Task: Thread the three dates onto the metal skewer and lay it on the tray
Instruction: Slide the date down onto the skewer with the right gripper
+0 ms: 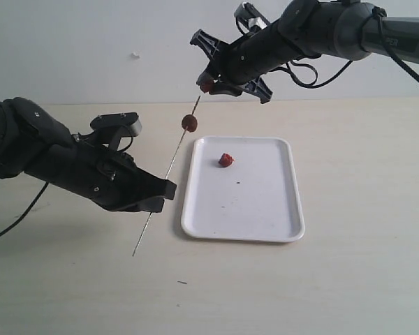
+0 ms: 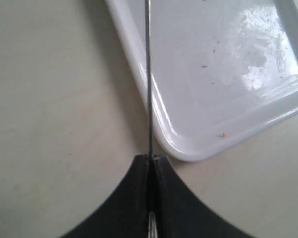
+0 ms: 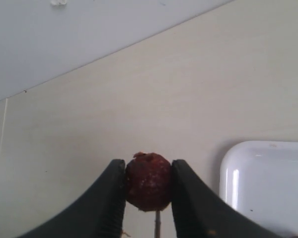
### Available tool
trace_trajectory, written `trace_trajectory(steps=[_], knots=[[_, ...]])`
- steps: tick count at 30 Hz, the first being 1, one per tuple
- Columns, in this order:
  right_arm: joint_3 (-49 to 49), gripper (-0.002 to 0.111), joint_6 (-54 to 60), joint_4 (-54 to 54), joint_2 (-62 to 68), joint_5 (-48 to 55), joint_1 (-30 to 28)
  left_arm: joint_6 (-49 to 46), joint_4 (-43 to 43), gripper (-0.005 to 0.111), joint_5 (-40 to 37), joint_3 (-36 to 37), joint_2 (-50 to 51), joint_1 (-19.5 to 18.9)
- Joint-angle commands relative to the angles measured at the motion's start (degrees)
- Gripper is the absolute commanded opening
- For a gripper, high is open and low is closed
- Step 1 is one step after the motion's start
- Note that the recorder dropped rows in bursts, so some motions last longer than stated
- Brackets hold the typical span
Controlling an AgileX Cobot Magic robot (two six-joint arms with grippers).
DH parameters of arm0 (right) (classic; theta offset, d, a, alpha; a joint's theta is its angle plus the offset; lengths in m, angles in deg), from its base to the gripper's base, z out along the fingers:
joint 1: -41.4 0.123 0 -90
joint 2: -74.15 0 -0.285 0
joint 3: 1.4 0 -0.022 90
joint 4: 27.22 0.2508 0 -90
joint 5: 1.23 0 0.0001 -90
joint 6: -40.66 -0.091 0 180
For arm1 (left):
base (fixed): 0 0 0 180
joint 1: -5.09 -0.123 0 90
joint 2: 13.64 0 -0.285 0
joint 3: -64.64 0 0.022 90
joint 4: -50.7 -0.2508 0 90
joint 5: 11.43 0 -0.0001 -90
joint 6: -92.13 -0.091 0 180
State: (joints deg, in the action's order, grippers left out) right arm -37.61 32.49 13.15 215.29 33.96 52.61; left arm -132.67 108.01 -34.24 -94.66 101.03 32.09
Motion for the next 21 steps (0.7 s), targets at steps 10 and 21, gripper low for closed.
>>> trace_trajectory(steps=[10, 21], knots=[[-0.07, 0.031, 2.63, -0.34, -0.52, -0.18, 0.05, -1.26, 1.45, 0.000, -0.81, -1.79, -0.16, 0.92], [-0.07, 0.031, 3.78, -0.28, -0.52, 0.56, 0.05, -1.67, 3.52, 0.000, 1.50, -1.79, -0.16, 0.92]])
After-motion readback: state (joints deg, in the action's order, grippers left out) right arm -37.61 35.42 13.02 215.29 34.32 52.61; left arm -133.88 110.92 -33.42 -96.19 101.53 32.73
